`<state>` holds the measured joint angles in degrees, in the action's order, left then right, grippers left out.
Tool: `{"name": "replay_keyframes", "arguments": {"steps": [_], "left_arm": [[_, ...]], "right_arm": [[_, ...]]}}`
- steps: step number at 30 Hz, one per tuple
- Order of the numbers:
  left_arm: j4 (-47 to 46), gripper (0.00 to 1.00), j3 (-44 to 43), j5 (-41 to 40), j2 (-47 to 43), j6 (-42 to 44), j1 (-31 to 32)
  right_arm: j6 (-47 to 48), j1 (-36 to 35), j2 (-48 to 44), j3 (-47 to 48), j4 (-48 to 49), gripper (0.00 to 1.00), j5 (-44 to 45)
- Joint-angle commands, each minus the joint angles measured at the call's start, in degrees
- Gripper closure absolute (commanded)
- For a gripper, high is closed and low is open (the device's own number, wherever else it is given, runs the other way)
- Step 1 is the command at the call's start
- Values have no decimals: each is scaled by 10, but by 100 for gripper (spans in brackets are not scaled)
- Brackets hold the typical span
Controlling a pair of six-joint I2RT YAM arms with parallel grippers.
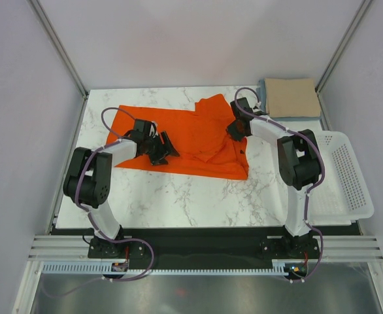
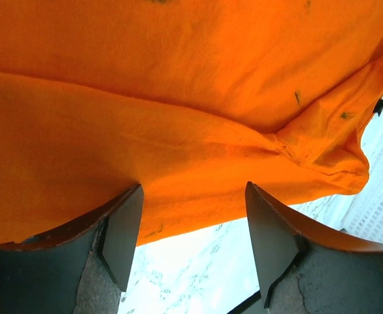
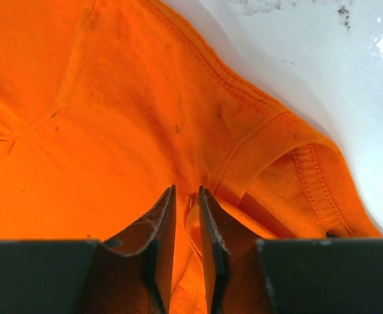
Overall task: Fold and stack the t-shirts
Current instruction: Fold the tshirt
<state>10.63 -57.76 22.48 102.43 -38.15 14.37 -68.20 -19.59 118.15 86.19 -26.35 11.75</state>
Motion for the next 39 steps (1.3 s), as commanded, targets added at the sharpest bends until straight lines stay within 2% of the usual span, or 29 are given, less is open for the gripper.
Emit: {"name": "replay_keyframes", "arguments": {"steps": [1, 7, 16, 24, 39], "left_arm": [[29, 27, -9, -7, -35, 28, 0], [120, 25, -104, -20, -28, 97, -21], [124, 24, -83, -7, -38, 116, -88], [127, 24, -82, 9, -47, 128, -109], [131, 25, -78, 11, -42, 133, -117]], "right_arm": [[6, 1, -14, 6, 26, 71, -12], [67, -8, -65, -23, 26, 52, 6], [45, -41, -119, -104, 29, 33, -9], [-12, -102, -114, -143, 88, 30, -26], [-66, -141, -87, -151, 118, 30, -16]]}}
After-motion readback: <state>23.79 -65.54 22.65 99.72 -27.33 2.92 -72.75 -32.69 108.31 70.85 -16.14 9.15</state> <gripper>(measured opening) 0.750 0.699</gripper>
